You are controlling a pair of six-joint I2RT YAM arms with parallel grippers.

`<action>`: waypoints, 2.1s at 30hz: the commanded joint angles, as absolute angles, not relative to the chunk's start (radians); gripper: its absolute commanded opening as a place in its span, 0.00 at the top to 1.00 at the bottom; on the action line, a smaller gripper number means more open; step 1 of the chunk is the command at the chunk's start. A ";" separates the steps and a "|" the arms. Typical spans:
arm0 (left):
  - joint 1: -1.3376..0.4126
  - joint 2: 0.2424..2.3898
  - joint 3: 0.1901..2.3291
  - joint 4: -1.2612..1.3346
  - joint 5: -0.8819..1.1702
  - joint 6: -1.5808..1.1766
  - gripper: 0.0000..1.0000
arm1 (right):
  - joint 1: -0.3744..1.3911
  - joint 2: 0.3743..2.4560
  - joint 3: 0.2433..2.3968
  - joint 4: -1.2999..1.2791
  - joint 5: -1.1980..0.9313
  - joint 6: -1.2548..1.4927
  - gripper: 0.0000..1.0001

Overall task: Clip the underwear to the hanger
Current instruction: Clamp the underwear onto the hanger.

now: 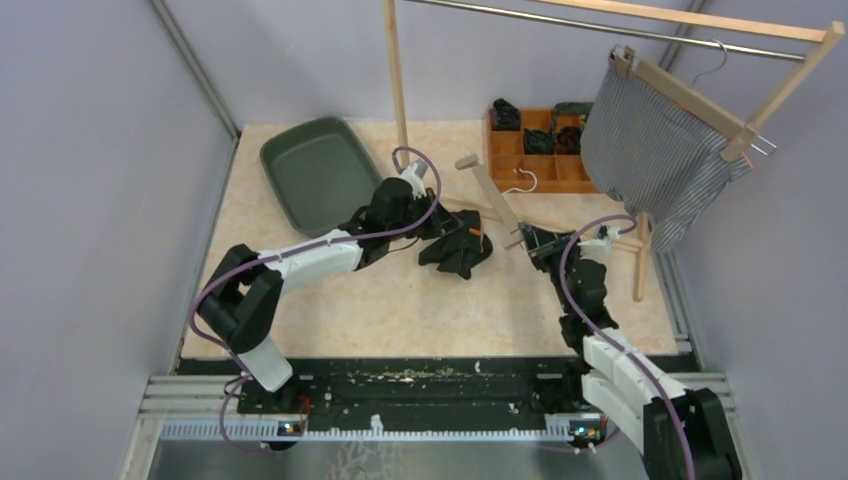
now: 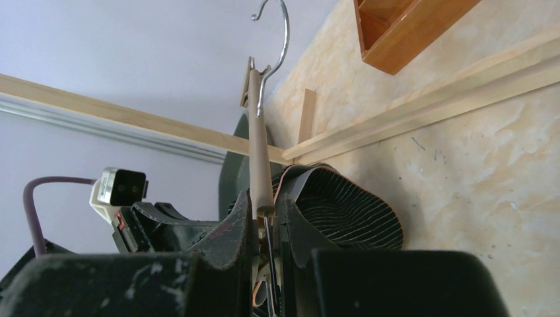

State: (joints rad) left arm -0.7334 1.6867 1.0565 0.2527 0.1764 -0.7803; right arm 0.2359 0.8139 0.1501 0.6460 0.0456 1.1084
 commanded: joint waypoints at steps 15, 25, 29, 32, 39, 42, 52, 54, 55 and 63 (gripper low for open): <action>-0.738 1.710 1.052 0.475 0.266 -0.889 1.00 | 0.322 1.038 0.093 1.139 0.229 1.306 1.00; -0.739 1.721 1.054 0.491 0.267 -0.897 1.00 | 0.361 1.132 0.101 1.222 0.259 1.336 1.00; -0.741 1.722 1.054 0.495 0.268 -0.898 1.00 | 0.371 1.166 0.099 1.260 0.273 1.347 1.00; -0.741 1.718 1.051 0.495 0.265 -0.898 1.00 | 0.376 1.176 0.095 1.269 0.286 1.357 1.00; -0.744 1.722 1.057 0.502 0.276 -0.904 1.00 | 0.383 1.217 0.097 1.308 0.291 1.365 1.00; -0.745 1.723 1.056 0.508 0.279 -0.909 1.00 | 0.385 1.241 0.099 1.332 0.289 1.369 1.00; -0.749 1.729 1.060 0.515 0.283 -0.914 1.00 | 0.400 1.356 0.104 1.455 0.290 1.397 1.00; -0.749 1.729 1.060 0.515 0.283 -0.914 1.00 | 0.402 1.372 0.103 1.485 0.295 1.399 1.00; -0.749 1.730 1.060 0.515 0.283 -0.914 1.00 | 0.403 1.378 0.101 1.496 0.297 1.400 1.00; -0.750 1.724 1.060 0.511 0.285 -0.913 1.00 | 0.403 1.371 0.107 1.499 0.307 1.392 1.00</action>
State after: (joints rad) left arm -0.7410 1.7210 1.0332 0.4648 0.2672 -0.9085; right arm 0.3912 1.3811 0.0853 1.3750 0.2874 1.3895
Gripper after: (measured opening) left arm 0.007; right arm 0.102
